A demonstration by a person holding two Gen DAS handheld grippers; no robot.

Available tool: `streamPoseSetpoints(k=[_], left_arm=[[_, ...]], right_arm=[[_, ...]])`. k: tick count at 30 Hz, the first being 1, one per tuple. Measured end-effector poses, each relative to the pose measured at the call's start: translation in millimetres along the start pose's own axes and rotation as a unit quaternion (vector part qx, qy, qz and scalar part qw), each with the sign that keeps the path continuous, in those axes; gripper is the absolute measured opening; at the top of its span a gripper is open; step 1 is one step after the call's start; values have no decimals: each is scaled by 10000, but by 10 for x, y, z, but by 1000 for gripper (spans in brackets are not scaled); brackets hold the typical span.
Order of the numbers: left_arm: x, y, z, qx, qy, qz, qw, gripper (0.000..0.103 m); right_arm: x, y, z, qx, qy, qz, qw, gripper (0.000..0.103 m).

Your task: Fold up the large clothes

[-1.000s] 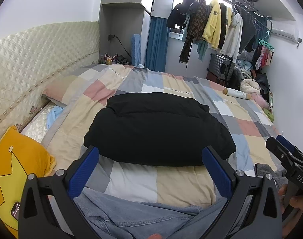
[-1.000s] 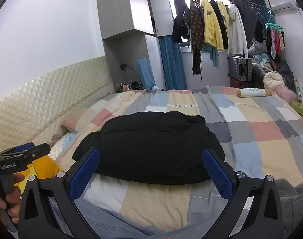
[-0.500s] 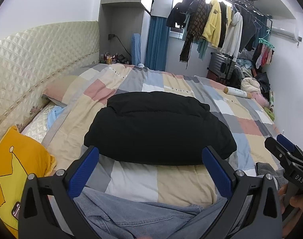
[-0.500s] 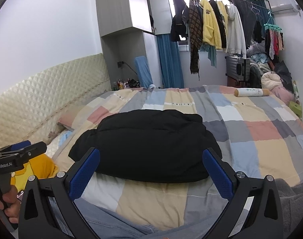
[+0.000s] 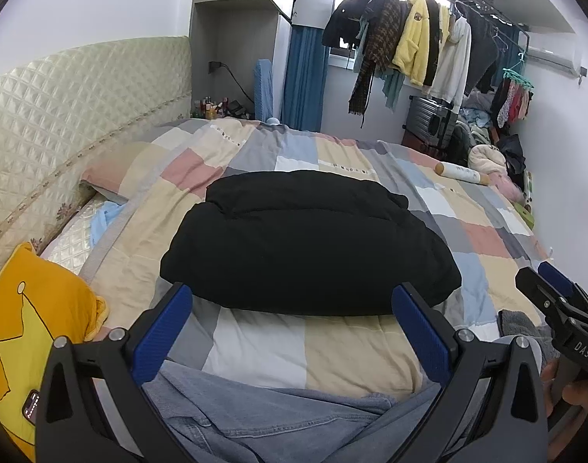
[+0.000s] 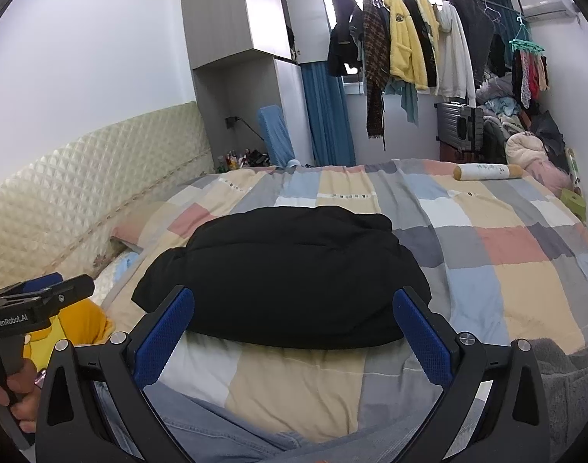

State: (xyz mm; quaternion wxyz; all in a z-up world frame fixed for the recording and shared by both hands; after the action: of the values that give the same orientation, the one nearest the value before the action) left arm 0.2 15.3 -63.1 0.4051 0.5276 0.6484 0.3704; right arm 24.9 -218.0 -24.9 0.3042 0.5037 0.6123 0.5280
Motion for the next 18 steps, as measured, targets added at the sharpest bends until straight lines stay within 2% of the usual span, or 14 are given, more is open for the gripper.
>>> streamPoseSetpoints(k=[18], left_arm=[[-36, 23, -36, 45, -33, 73, 10000, 103]], right_arm=[[-3, -27, -21, -26, 11, 8, 10000, 103]])
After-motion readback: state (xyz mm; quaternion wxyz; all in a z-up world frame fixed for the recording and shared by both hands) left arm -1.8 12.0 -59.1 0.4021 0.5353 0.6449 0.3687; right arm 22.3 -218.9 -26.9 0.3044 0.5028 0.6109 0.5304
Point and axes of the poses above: each gripper's, at about its wrist camera, not at the fingertips, and z roughly the way its jaws point, x to its left, y to its top, the point moved 8 cm from there along z, roughly the way its jaws point, and after that the axes turned 15 degrees about -x, right-handed, at the moved point
